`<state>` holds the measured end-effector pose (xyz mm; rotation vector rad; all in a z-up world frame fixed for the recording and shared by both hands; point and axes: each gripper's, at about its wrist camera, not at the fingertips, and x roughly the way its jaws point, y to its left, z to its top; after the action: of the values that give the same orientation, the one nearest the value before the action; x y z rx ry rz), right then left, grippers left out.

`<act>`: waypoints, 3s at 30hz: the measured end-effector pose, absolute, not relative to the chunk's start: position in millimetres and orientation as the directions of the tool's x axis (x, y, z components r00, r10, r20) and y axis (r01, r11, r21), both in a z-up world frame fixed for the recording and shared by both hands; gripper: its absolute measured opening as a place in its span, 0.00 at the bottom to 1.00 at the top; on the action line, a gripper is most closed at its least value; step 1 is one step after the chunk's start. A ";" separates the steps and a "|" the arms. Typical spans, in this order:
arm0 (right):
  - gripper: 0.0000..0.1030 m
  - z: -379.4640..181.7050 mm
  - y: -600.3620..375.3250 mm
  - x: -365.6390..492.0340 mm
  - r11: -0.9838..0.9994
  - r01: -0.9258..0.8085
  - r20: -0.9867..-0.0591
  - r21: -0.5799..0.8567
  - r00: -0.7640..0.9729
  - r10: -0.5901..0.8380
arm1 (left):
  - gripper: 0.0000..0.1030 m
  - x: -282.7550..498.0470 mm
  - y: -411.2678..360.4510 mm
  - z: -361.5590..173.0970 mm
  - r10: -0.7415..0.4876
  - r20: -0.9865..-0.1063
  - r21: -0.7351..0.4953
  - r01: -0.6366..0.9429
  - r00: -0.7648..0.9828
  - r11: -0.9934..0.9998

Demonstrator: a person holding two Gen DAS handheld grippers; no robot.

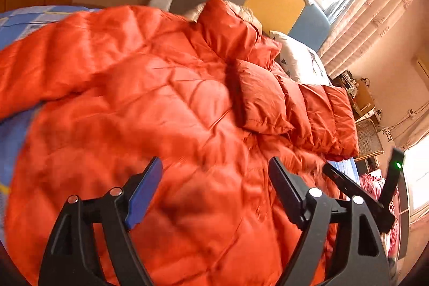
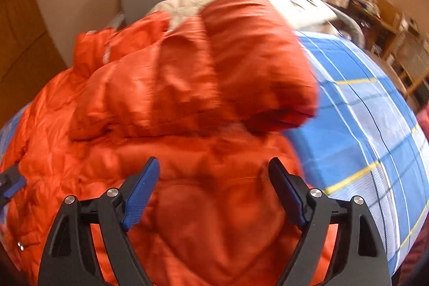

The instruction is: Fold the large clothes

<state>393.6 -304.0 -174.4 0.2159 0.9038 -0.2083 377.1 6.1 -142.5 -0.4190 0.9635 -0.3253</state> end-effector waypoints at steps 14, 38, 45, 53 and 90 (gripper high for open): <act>0.80 -182.4 -350.5 385.1 0.922 0.366 -0.799 0.128 0.588 -0.122 | 0.34 456.3 -66.1 -161.0 -0.531 -0.730 -0.532 0.131 0.429 0.837; 0.57 -156.7 -333.0 412.9 0.920 0.335 -0.722 0.204 0.687 -0.090 | 0.03 427.8 39.2 -130.7 -0.274 -0.722 -0.328 0.034 0.635 0.944; 0.57 -197.5 -298.7 467.0 0.956 0.275 -0.823 0.100 0.563 -0.076 | 0.03 415.1 66.0 -156.2 -0.182 -0.772 -0.279 -0.067 0.609 0.958; 0.72 -193.2 -291.8 462.1 0.962 0.272 -0.825 0.016 0.547 -0.141 | 0.56 392.6 77.2 -152.9 -0.169 -0.758 -0.311 -0.121 0.630 0.943; 0.74 -197.6 -209.8 330.2 0.993 0.100 -0.817 -0.060 0.566 -0.107 | 0.07 267.3 362.9 -152.3 0.079 -0.643 -0.524 -0.513 0.762 0.679</act>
<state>330.2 -209.8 -197.6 -0.0071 0.9614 -0.1217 267.3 362.9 -152.3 -0.7582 0.6280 0.3583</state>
